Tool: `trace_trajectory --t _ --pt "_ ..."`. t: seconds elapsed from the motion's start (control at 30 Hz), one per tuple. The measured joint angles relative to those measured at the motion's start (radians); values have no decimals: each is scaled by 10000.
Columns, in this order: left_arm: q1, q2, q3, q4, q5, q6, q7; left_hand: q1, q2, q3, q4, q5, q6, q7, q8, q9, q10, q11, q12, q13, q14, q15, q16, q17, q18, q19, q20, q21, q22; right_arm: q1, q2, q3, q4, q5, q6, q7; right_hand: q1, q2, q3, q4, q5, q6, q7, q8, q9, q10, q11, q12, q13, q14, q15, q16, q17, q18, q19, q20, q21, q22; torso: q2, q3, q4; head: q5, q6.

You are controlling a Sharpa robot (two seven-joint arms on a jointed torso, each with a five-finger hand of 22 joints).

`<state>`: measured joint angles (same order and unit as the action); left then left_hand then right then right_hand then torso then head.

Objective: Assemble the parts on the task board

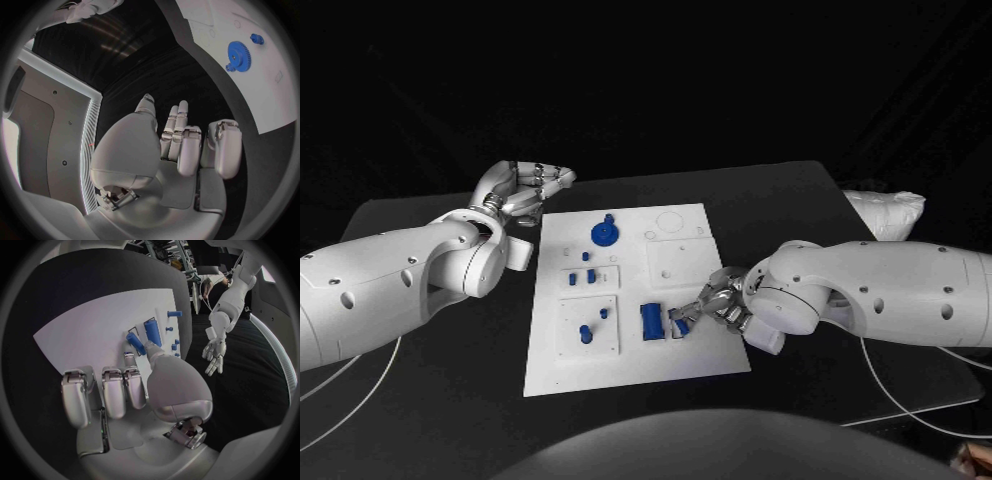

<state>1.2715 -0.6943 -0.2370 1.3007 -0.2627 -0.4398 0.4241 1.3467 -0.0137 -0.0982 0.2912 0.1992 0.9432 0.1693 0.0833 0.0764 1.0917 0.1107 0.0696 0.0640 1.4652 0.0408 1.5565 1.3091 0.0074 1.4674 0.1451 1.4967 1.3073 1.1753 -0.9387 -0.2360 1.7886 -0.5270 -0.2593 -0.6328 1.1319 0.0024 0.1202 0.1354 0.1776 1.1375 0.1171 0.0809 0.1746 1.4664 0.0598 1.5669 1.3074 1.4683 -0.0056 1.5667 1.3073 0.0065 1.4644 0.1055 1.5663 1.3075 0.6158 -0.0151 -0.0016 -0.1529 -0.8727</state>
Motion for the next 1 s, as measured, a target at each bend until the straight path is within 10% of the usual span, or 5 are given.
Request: trace_trajectory --t 1.0 --pt "0 67 0 -67 -1 36 -14 32 31 2 -1 0 0 0 0 0 0 0 0 0 0 0 0 0 0 0 0 0 0 -26 -134 0 313 -123 -62 -56 1 0 -34 33 0 228 -116 83 51 16 -88 0 0 0 0 0 -1 0 0 0 0 -2 6 -3 1 35 0"
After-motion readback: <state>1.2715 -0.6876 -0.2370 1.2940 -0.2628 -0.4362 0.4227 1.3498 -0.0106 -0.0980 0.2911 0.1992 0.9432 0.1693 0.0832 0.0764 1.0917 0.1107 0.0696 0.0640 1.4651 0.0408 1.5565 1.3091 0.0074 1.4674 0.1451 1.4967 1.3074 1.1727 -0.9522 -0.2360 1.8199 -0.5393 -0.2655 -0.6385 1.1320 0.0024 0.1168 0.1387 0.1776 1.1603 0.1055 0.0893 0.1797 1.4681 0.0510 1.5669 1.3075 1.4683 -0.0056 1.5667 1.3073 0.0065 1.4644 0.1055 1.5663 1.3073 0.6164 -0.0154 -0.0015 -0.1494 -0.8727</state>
